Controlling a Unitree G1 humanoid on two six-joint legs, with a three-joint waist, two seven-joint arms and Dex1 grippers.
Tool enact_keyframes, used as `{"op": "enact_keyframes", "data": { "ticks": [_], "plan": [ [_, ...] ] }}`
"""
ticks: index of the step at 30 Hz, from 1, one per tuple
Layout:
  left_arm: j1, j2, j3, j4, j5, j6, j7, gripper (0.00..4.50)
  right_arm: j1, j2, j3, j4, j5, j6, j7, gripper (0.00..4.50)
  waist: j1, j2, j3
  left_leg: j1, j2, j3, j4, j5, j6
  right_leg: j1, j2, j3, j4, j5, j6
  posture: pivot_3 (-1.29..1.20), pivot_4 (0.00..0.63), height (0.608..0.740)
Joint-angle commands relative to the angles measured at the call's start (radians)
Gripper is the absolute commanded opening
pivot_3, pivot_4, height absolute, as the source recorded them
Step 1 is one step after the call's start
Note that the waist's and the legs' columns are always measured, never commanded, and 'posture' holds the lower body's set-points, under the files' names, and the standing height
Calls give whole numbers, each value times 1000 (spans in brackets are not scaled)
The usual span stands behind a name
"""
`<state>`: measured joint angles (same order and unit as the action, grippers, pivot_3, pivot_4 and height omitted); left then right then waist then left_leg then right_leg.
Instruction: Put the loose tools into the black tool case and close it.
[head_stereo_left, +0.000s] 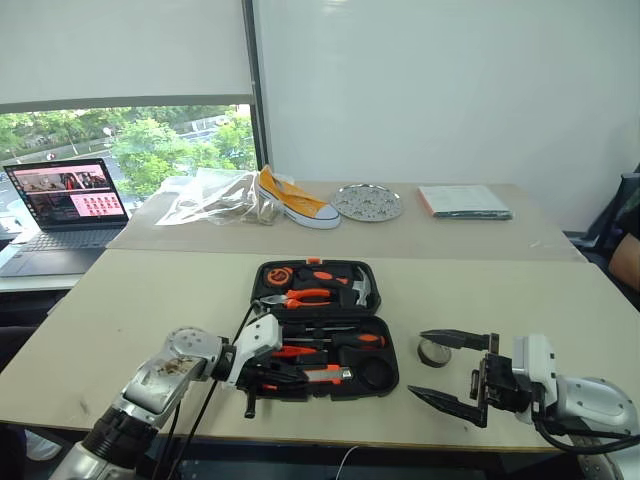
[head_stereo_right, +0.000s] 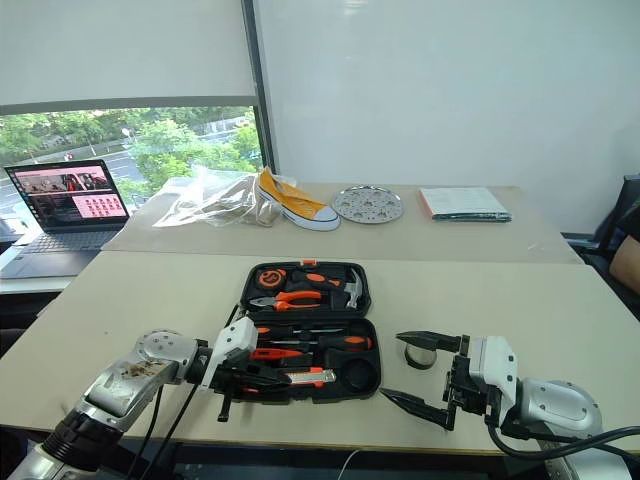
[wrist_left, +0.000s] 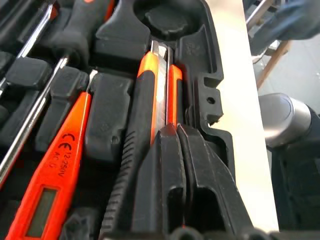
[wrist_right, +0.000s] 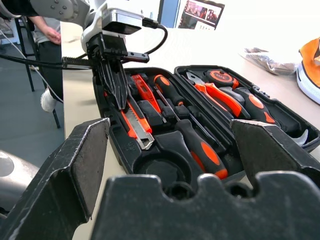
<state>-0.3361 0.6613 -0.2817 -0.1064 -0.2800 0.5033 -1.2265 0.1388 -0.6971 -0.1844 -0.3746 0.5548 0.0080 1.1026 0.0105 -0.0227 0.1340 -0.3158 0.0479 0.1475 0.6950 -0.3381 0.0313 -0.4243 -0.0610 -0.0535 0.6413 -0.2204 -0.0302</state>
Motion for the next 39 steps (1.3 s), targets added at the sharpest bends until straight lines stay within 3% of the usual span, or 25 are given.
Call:
{"op": "enact_keyframes", "data": {
  "ticks": [1,8,13,25,30,35,39],
  "plan": [
    [43,-5,6,71,20,-85,9,129,3,2,-20,-36,17,2,-12,4500,-1,1,0,0,0,0,0,0,0,0,0,0,0,0,0,0,150,740],
    [54,-52,123,72,-85,-332,-81,129,18,3,-24,-39,19,0,-14,4500,1,-1,1,-4,0,0,0,0,0,-7,-1,0,0,0,0,0,150,740],
    [20,-60,119,119,-40,-426,-75,129,17,4,-22,-34,19,-4,-13,4500,2,-2,2,-7,-1,0,2,0,0,-13,-1,1,-1,4,-6,0,150,740],
    [43,-14,18,136,81,-403,-68,129,10,6,-12,-35,16,0,-21,4500,-1,-2,2,-9,-2,1,0,-1,0,-12,0,1,-9,2,-3,0,150,740],
    [27,4,-38,123,161,-178,45,129,8,4,-14,-34,18,4,-23,4500,1,-2,2,-7,-2,1,-1,-1,1,-10,0,1,-10,2,-3,0,150,740],
    [45,13,-53,60,105,-153,10,129,11,0,-18,-35,21,8,-20,4500,1,-2,1,-3,-1,1,-1,-6,7,1,-1,1,-11,-2,4,0,150,740],
    [93,-2,80,45,-16,-284,-25,129,45,-3,-73,-26,19,-2,-37,4500,-5,-1,1,-3,0,1,-1,-5,6,-1,-1,4,-10,-1,4,0,150,740]
  ]
}}
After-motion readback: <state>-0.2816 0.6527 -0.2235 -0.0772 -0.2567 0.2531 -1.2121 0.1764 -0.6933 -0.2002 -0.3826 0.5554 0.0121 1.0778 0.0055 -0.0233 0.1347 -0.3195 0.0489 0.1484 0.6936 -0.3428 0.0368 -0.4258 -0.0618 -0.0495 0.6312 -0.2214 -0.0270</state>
